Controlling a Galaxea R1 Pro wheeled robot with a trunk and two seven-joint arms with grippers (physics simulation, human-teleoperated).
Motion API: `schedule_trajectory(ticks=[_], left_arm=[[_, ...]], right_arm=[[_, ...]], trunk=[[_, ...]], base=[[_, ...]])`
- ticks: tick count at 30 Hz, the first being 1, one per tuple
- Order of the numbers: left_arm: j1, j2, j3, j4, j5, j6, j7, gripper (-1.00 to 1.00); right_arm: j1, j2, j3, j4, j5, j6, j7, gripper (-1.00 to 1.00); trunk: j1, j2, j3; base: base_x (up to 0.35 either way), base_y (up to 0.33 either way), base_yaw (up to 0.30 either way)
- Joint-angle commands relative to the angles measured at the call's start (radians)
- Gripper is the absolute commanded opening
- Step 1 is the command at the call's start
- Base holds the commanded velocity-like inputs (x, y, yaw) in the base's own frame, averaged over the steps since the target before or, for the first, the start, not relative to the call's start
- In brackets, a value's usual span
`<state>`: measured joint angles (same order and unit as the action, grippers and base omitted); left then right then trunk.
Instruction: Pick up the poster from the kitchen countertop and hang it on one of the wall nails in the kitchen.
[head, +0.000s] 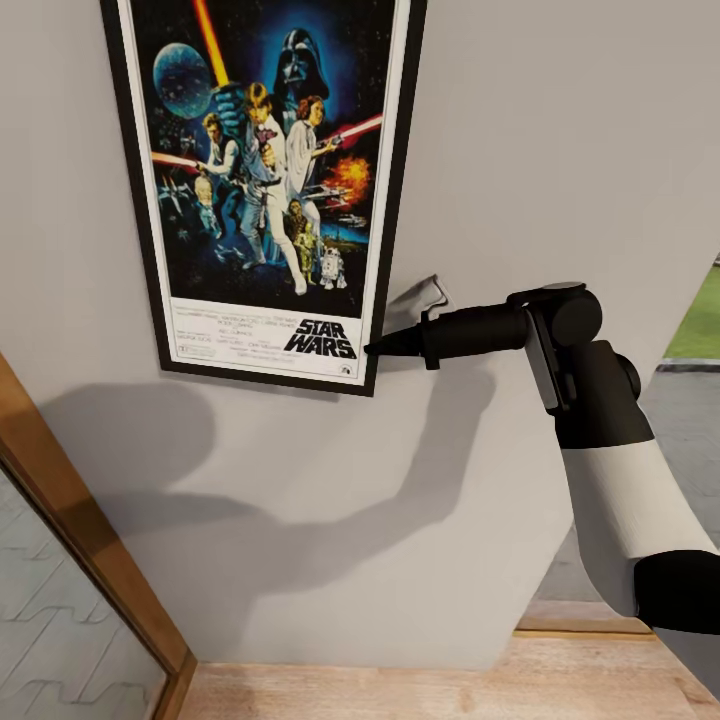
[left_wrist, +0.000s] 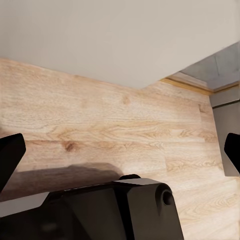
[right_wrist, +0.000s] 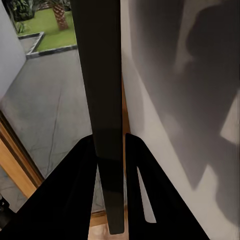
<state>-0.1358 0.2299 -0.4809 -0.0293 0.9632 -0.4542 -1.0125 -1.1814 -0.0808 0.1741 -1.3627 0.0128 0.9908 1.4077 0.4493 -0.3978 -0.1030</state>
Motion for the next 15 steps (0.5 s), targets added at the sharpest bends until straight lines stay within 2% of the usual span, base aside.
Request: schedule_trajectory(ticks=[1, 10, 11, 12, 15], left_arm=[[-0.001, 0.000, -0.008, 0.000, 0.008, -0.004, -0.002, 1.00], [-0.001, 0.000, -0.008, 0.000, 0.008, -0.004, -0.002, 1.00], [-0.002, 0.001, -0.008, -0.001, 0.009, -0.006, -0.001, 1.00], [-0.002, 0.000, -0.008, -0.001, 0.009, -0.006, -0.001, 1.00], [-0.002, 0.000, -0.008, -0.001, 0.009, -0.006, -0.001, 1.00]], right_arm=[[-0.001, -0.001, 0.000, -0.001, 0.001, 0.011, 0.004, -1.00], [-0.001, -0.001, 0.001, -0.001, 0.001, 0.011, 0.004, -1.00], [0.005, -0.006, -0.005, 0.000, 0.000, 0.008, 0.004, -1.00], [0.009, -0.074, 0.107, -0.048, -0.012, -0.094, 0.049, -1.00], [0.021, -0.067, 0.101, -0.037, -0.012, -0.097, 0.039, -1.00]], trunk=[[0.001, -0.002, -0.002], [0.001, -0.002, -0.002], [0.001, -0.002, -0.002], [0.001, -0.002, -0.002], [0.001, -0.002, -0.002]], base=[[0.019, 0.000, 0.000], [0.005, 0.000, 0.000], [0.000, 0.000, 0.000], [0.000, 0.000, 0.000], [0.000, 0.000, 0.000]])
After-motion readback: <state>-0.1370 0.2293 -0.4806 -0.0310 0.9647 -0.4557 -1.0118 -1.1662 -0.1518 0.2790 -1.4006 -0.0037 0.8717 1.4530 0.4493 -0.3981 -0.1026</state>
